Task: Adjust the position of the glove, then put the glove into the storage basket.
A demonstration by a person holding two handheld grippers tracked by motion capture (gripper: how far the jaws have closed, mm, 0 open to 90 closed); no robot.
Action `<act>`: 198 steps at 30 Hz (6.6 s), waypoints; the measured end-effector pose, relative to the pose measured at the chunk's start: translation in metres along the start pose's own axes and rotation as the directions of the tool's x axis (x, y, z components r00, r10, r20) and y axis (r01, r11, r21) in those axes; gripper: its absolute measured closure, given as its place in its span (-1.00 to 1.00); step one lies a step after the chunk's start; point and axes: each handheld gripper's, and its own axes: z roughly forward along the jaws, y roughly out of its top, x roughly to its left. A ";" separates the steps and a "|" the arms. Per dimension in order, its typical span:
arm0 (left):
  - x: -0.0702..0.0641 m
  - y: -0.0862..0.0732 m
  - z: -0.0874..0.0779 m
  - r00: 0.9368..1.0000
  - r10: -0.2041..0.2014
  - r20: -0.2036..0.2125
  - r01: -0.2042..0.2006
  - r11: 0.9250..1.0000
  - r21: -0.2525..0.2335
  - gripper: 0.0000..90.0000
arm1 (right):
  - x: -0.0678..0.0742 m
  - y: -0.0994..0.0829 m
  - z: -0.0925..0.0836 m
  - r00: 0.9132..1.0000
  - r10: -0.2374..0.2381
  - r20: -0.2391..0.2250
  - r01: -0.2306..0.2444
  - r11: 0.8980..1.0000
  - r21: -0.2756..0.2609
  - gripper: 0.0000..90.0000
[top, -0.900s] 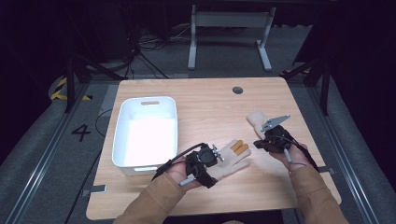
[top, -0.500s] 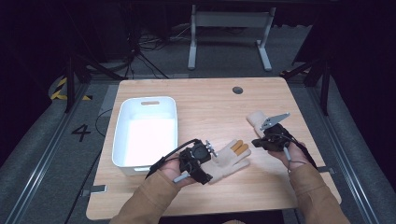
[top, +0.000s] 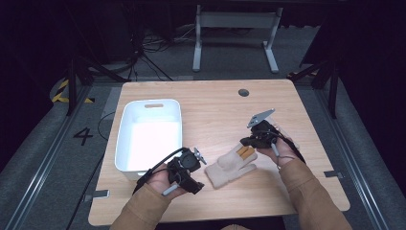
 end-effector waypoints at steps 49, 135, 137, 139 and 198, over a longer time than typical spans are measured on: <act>0.013 0.016 0.008 1.000 0.022 0.008 -0.021 0.998 -0.060 -0.27 | -0.005 -0.025 0.032 0.994 0.109 0.017 -0.110 0.990 0.085 0.99; 0.011 0.015 0.009 0.996 0.033 0.078 -0.028 0.998 -0.059 -0.27 | -0.080 -0.084 -0.053 0.915 0.317 0.247 -0.309 0.948 -0.073 0.71; 0.011 0.014 0.009 0.997 0.033 0.075 -0.028 0.998 -0.060 -0.27 | -0.082 -0.083 -0.050 0.910 0.315 0.270 -0.308 0.949 -0.066 0.52; 0.011 0.012 0.008 0.997 0.026 0.073 -0.022 0.998 -0.062 -0.27 | -0.083 -0.083 -0.049 0.904 0.318 0.284 -0.312 0.948 -0.068 0.46; 0.015 0.015 0.007 0.996 0.027 0.082 -0.022 0.997 -0.068 -0.25 | -0.072 -0.077 -0.062 0.912 0.324 0.252 -0.323 0.945 -0.047 0.69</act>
